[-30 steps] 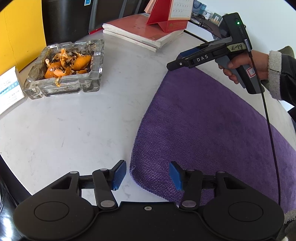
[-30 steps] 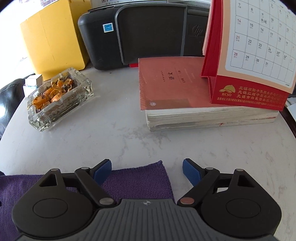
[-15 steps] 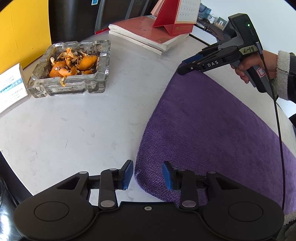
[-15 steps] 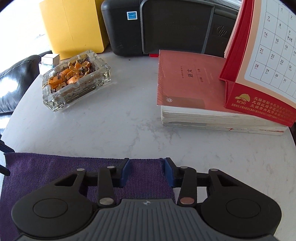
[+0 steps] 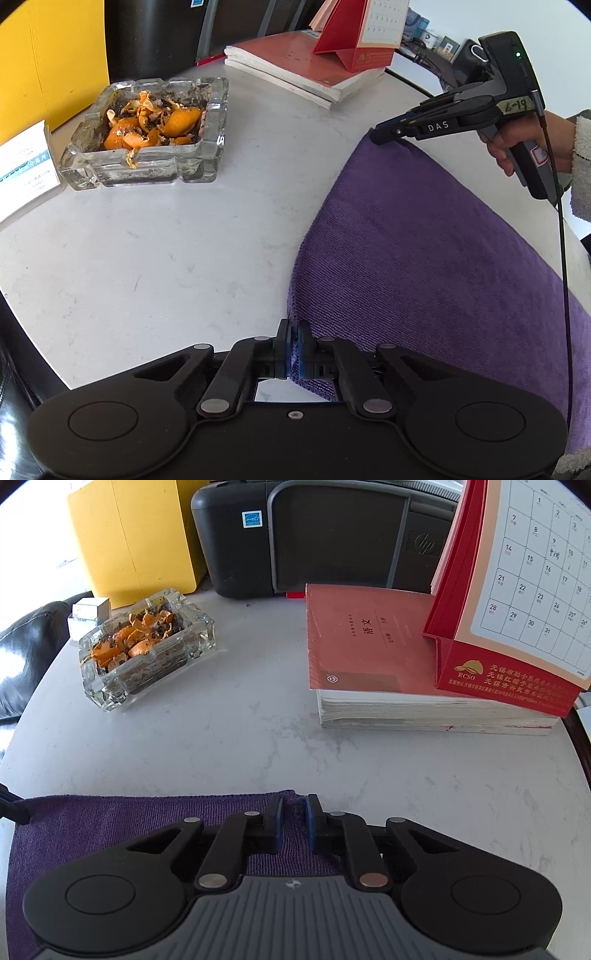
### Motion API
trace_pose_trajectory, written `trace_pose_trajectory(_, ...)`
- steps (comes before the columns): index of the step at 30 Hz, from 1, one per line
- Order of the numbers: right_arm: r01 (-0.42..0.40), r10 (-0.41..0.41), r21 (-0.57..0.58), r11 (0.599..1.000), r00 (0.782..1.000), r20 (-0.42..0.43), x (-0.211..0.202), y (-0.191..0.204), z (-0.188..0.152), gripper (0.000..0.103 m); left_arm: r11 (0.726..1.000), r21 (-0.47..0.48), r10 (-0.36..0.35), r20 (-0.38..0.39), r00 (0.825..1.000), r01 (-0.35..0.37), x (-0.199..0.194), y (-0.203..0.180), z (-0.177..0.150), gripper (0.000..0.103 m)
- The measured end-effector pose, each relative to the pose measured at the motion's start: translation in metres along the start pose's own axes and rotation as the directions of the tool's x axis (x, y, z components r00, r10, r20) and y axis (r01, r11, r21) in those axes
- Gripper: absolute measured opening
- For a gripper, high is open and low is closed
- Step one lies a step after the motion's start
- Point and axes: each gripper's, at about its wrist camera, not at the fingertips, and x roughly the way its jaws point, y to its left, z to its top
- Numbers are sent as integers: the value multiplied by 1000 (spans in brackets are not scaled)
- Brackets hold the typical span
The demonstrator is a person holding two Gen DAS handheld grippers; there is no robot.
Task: Fold towel
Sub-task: 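Close both grippers on the towel edge, then hold the towel edge with the left gripper while the right gripper regrips further along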
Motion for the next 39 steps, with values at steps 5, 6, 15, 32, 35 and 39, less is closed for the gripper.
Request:
trace_pose_trajectory(5, 25, -26, 32, 999, 999, 33, -17, -2, -3, 14, 1000, 9, -17, 16, 1000, 17, -6, -4, 0, 0)
trace_pose_trajectory(6, 28, -29, 39, 999, 999, 36, -19, -2, -4, 14, 1000, 10, -22, 19, 1000, 22, -8, -5, 0, 0)
trace_pose_trajectory(15, 67, -73, 102, 993, 995, 60, -58, -4, -26, 14, 997, 44, -73, 53, 996, 71, -28, -21, 0, 0)
trace_pose_trajectory(32, 103, -102, -169, 980, 995, 12, -38, 7, -25, 58, 980, 135, -149, 11, 989, 146, -35, -41, -12, 0)
trace_pose_trajectory(35, 101, -120, -317, 943, 992, -40, -31, 16, -25, 59, 981, 133, -144, 7, 990, 142, -32, -37, -10, 0)
trace_pose_trajectory(39, 96, -138, -440, 893, 988, -64, -27, 28, -29, 59, 984, 118, -134, 18, 991, 131, -32, -30, -6, 0)
